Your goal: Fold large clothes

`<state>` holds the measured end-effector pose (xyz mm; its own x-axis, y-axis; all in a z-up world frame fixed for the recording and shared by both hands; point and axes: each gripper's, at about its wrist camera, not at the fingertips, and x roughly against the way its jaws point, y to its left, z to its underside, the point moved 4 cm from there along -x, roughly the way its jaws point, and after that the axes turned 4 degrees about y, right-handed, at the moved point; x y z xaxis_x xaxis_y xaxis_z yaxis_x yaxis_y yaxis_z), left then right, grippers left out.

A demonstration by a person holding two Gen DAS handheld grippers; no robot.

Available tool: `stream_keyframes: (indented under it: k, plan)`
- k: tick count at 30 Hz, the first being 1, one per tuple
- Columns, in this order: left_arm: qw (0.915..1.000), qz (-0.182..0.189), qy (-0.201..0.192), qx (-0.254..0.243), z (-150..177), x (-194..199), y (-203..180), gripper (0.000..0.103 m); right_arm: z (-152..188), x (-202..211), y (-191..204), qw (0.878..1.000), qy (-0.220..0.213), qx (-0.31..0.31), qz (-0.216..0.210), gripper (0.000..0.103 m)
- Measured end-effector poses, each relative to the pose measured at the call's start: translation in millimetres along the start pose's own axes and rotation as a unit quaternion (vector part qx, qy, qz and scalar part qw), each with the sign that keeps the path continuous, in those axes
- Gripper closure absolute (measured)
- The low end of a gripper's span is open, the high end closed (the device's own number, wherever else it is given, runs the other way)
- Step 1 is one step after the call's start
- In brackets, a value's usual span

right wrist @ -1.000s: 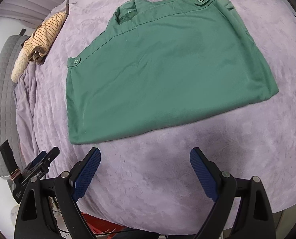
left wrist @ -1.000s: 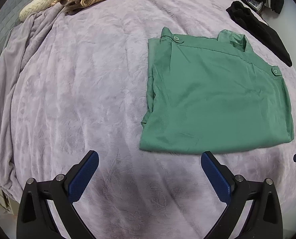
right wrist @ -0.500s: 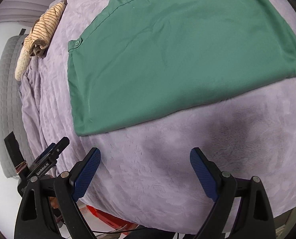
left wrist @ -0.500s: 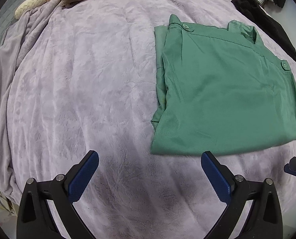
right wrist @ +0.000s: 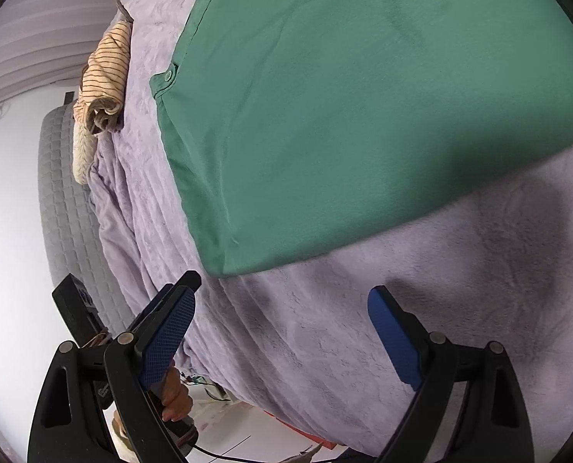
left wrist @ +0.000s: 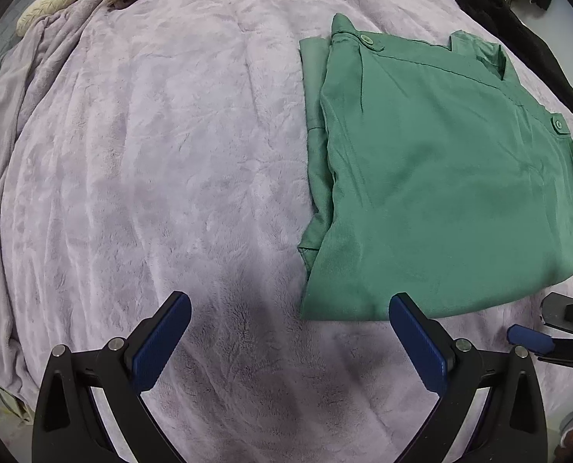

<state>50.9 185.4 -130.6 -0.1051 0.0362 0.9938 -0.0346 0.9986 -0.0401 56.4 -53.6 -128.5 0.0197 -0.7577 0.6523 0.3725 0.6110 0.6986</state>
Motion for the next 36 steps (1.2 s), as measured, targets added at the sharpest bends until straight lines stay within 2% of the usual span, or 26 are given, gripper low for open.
stream_keyframes:
  k: [9, 12, 16, 17, 19, 20, 21, 26, 29, 31, 32, 33, 34, 35, 36]
  plan:
    - [0.9959, 0.075, 0.005, 0.051, -18.9, -17.9, 26.4, 0.0, -11.2, -32.2, 6.4, 0.997, -0.009, -0.012, -0.075, 0.01]
    - [0.991, 0.121, 0.006, 0.057, -28.3, -24.4, 30.5, 0.0, -19.0, -44.9, 9.8, 0.994, -0.017, -0.017, -0.111, 0.01]
    - [0.9789, 0.196, 0.017, 0.056, -42.8, -34.2, 29.0, 0.0, -30.2, -65.0, 11.7, 0.988, -0.03, -0.038, -0.147, 0.01]
    - [0.9746, 0.215, 0.021, 0.058, -46.3, -36.2, 29.1, 0.0, -32.1, -67.7, 11.5, 0.986, -0.033, -0.047, -0.158, 0.015]
    - [0.9634, 0.258, 0.031, 0.067, -53.7, -41.6, 28.2, 0.0, -34.4, -69.8, 11.0, 0.981, -0.036, -0.06, -0.181, 0.044]
    - [0.9582, 0.275, 0.037, 0.071, -54.9, -43.6, 24.6, 0.0, -34.8, -69.4, 10.4, 0.981, -0.036, -0.061, -0.181, 0.078]
    - [0.952, 0.293, 0.045, 0.077, -58.3, -46.8, 22.7, 0.0, -35.3, -67.7, 10.3, 0.981, -0.037, -0.06, -0.18, 0.095]
    - [0.9325, 0.35, 0.061, 0.065, -81.3, -55.4, -2.6, 0.0, -31.0, -34.0, 38.6, 0.979, -0.058, 0.01, -0.195, 0.095]
    - [0.915, 0.393, 0.072, 0.055, -99.4, -62.1, -27.2, 0.0, -31.8, -17.3, 52.7, 0.978, -0.065, 0.046, -0.191, 0.095]
    - [0.9145, 0.394, 0.073, 0.053, -109.8, -65.3, -43.2, 0.001, -31.5, -16.4, 53.6, 0.98, -0.061, 0.054, -0.183, 0.095]
    - [0.9185, 0.387, 0.068, 0.044, -113.4, -64.5, -52.1, 0.016, -30.0, -20.4, 52.2, 0.981, -0.055, 0.051, -0.178, 0.095]
    - [0.9299, 0.362, 0.061, 0.028, -114.7, -63.7, -59.0, 0.046, -27.4, -24.8, 47.2, 0.983, -0.046, 0.045, -0.172, 0.095]
    - [0.9452, 0.321, 0.06, 0.005, -115.1, -65.1, -67.2, 0.059, -24.2, -30.6, 43.0, 0.986, -0.031, 0.039, -0.161, 0.095]
    - [0.9508, 0.304, 0.061, -0.003, -115.4, -66.4, -71.9, 0.072, -22.6, -31.0, 37.1, 0.987, -0.018, 0.035, -0.153, 0.093]
    - [0.9534, 0.296, 0.059, -0.007, -115.5, -66.1, -74.0, 0.076, -17.1, -33.9, 33.0, 0.989, -0.001, 0.033, -0.143, 0.091]
